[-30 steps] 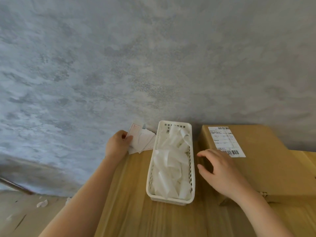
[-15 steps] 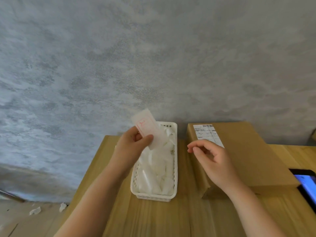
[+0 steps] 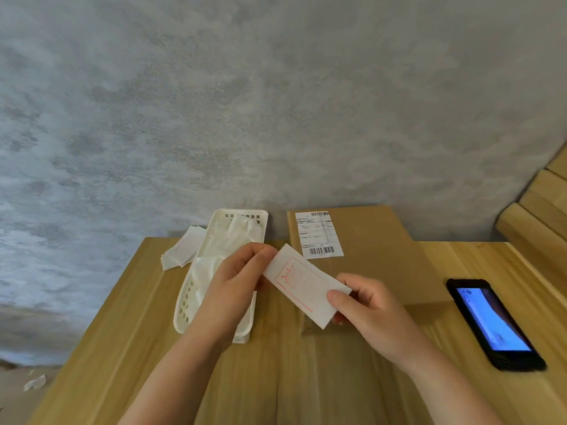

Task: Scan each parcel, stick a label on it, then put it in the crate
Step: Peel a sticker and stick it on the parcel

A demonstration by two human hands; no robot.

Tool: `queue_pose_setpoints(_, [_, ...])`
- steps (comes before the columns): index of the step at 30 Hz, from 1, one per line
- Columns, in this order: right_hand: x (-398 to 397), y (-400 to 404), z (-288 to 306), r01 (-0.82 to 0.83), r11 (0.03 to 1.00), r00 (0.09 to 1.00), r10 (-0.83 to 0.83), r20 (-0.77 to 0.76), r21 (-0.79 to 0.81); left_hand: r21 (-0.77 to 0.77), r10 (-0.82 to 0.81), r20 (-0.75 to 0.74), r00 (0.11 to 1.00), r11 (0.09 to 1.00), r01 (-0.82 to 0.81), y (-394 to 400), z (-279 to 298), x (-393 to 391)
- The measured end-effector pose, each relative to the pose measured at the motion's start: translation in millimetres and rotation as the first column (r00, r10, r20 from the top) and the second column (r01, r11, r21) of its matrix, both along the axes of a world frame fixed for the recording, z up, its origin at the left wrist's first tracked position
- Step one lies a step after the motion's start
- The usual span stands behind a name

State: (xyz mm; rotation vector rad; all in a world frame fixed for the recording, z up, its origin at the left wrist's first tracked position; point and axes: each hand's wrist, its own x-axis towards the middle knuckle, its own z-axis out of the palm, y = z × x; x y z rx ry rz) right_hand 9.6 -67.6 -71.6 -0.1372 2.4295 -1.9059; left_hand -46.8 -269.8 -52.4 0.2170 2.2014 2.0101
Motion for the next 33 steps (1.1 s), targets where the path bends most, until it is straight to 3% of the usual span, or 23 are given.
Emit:
queue_pose_setpoints(5, [9.3,15.8,-0.2,-0.052,0.998,0.999,0.052,0.012,0.027,-0.120,-0.184,-0.013,0.983,0.976,0.181,14.2,-1.9,5.9])
queue_pose_setpoints(10, [14.8,25.0,-7.7,0.006,0.990,1.000,-0.005,0.003,-0.138,-0.082,-0.058,-0.042,0.997,0.995,0.054,23.7,-9.1,9.3])
queue_pose_setpoints(17, [25.6,26.9,-21.7,-0.016,0.998,1.000,0.016,0.008,-0.061,-0.097,-0.001,-0.059,0.998,0.995,-0.004,27.1,-16.7,8.8])
queue_pose_setpoints(33, [24.4,26.4,-24.8,0.004,0.998,1.000,-0.003,0.008,-0.063,-0.091,-0.013,-0.050,0.999,0.996,0.009,31.9,-21.6,12.7])
